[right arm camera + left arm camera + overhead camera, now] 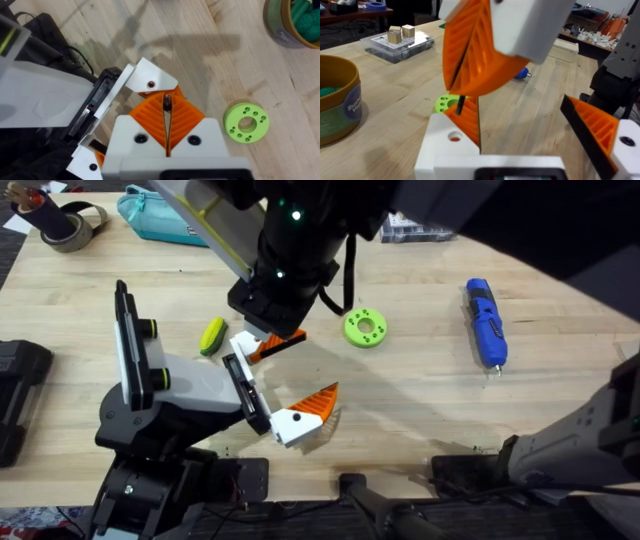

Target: Pick up the gripper from the table and insert it into the empty holder that is missing its gripper. Then pick up a screw, insert it into the mounting hole, and use the screwdriver to tighten it. Finally, clean up the table by picking up the vegetable and placing it into the bucket.

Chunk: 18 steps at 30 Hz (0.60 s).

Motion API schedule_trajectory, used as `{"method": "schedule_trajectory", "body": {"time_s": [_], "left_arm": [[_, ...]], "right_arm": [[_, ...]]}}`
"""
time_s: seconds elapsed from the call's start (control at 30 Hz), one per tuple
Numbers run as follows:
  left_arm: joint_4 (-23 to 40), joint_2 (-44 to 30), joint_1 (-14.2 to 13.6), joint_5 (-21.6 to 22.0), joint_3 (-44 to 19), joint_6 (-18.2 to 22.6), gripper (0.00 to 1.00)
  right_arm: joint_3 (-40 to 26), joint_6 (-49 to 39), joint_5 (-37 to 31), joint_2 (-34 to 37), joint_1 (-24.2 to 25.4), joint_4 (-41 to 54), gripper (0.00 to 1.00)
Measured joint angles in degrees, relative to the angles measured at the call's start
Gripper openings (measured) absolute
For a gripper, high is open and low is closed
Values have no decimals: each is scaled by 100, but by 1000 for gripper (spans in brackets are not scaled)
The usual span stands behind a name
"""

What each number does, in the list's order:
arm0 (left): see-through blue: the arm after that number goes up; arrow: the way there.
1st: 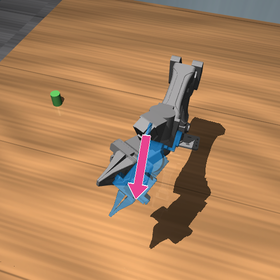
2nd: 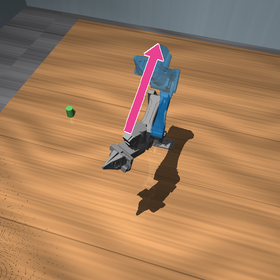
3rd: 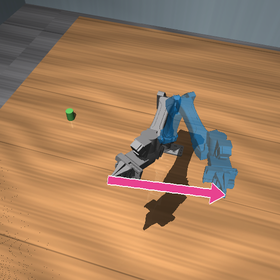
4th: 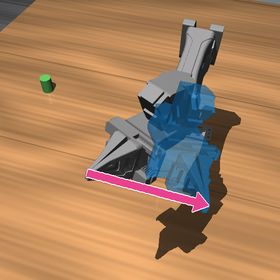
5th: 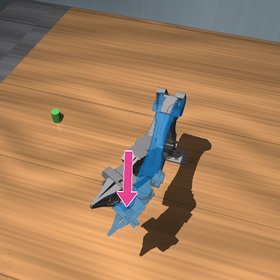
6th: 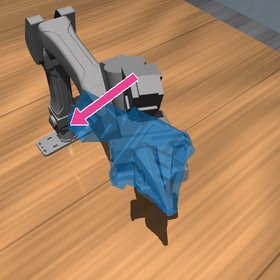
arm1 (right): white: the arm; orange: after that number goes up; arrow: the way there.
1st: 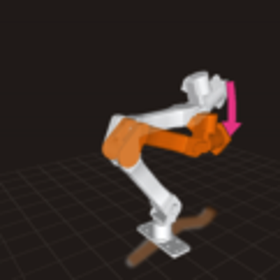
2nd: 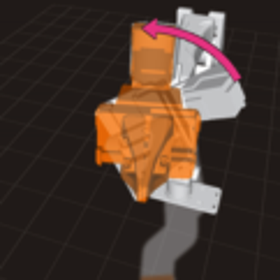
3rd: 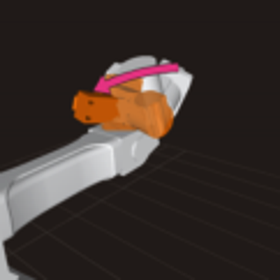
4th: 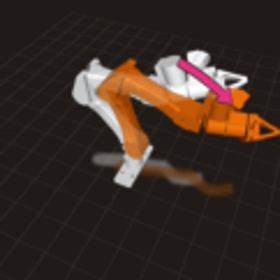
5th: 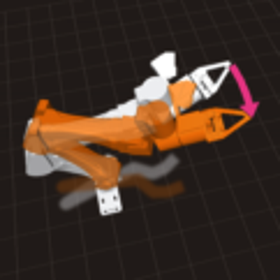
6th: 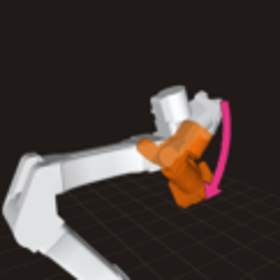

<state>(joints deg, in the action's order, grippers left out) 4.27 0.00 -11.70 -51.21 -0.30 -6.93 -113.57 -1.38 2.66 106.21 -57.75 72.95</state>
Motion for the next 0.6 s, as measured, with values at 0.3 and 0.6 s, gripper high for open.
{"method": "schedule_trajectory", "body": {"time_s": [0.3,0.6], "left_arm": [[-7,-1,0,-1,0,-3,988],[-8,-1,0,-1,0,-3,988]], "right_arm": [[-79,-136,0,22,1,110,16],[-1193,-634,3,27,12,696,16]]}}
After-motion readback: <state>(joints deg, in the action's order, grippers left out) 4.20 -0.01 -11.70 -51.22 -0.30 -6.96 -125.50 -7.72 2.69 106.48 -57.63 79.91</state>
